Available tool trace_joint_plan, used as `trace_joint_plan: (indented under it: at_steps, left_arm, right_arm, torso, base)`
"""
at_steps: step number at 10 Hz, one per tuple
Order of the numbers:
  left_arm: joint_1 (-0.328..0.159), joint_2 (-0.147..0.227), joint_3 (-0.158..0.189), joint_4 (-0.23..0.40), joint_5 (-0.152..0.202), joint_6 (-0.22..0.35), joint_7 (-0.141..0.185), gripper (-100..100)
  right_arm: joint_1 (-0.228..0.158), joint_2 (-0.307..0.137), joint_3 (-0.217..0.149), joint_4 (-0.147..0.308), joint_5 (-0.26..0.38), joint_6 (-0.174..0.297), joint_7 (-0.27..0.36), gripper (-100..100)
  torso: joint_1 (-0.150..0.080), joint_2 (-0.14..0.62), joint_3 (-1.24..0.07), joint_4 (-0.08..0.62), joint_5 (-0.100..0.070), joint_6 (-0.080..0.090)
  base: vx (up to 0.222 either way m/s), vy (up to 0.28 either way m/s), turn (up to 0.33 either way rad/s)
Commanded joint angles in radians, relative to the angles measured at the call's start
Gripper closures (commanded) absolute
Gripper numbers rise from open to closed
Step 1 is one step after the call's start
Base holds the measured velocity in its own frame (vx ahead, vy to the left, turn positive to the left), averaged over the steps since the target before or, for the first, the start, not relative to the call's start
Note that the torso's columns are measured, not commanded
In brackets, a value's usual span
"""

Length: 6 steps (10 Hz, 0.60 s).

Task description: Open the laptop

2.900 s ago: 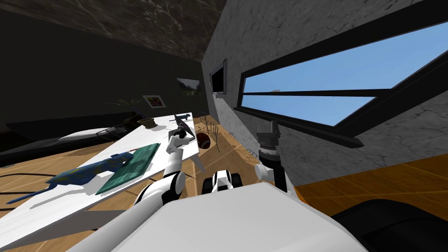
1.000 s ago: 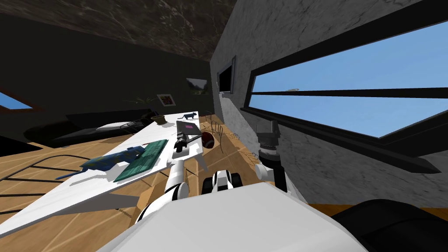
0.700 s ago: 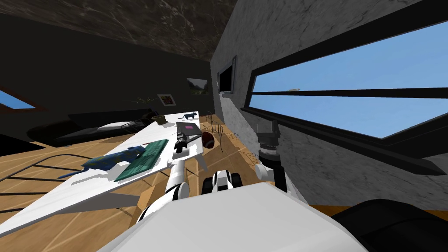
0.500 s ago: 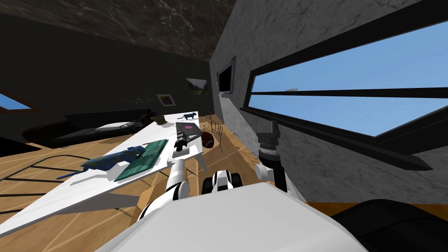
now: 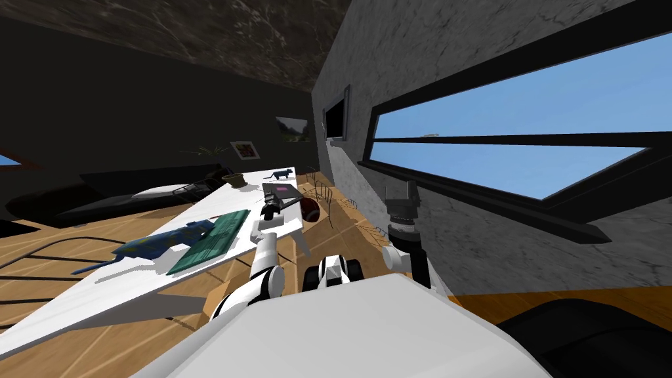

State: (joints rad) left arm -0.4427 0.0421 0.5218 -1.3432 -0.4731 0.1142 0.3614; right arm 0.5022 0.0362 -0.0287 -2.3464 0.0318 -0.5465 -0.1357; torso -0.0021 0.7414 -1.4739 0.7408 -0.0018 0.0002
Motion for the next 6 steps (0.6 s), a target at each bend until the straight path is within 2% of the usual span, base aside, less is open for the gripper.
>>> trace_joint_plan:
  at_steps: [1, 6]
  left_arm:
    - [-0.001, -0.001, 0.001, 0.002, -0.001, 0.002, 0.0, 0]
    - [0.0, -0.001, 0.0, 0.003, -0.001, 0.003, 0.0, 0]
  right_arm:
    - [0.0, 0.0, 0.0, 0.0, 0.0, 0.0, 0.0, 0]
    - [0.0, 0.0, 0.0, 0.0, 0.0, 0.0, 0.0, 0]
  torso:
    - [0.001, -0.001, 0.0, 0.0, 0.0, -0.001]
    - [0.002, -0.004, -0.002, -0.003, 0.002, 0.0]
  base:
    - [0.0, 0.0, 0.0]
    - [0.0, 0.0, 0.0]
